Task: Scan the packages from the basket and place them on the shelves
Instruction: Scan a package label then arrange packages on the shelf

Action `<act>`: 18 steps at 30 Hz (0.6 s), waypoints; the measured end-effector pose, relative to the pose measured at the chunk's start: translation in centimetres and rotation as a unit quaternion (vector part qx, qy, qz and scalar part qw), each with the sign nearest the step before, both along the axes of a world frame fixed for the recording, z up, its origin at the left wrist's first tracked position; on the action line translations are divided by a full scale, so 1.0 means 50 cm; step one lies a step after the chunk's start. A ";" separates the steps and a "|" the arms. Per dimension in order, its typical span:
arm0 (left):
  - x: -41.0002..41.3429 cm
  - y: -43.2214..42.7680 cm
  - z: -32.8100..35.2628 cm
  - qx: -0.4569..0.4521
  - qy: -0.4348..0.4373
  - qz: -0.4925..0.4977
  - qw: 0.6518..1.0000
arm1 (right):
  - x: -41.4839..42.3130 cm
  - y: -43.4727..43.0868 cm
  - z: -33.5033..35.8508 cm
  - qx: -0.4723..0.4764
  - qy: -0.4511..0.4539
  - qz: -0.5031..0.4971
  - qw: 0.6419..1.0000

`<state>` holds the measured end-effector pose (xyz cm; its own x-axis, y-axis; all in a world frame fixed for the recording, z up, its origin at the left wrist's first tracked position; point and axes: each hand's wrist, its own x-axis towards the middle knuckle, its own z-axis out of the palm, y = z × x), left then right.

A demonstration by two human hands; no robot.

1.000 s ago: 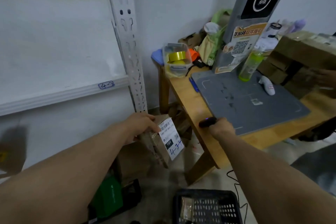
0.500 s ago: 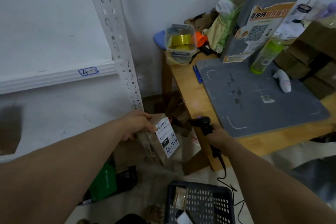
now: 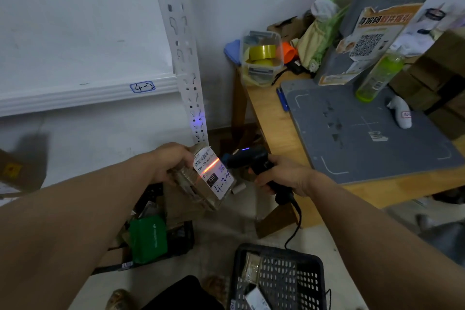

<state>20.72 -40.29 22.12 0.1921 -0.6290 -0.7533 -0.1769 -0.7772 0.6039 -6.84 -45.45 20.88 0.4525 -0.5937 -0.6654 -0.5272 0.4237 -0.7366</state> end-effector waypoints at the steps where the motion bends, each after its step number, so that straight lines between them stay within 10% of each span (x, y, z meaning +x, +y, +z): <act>1: 0.002 0.003 0.002 -0.003 0.002 0.003 1.000 | 0.005 0.000 0.000 -0.004 -0.003 -0.006 1.000; 18: 0.018 0.015 0.021 -0.024 0.029 0.017 0.999 | 0.047 0.005 0.017 -0.003 -0.035 -0.017 0.999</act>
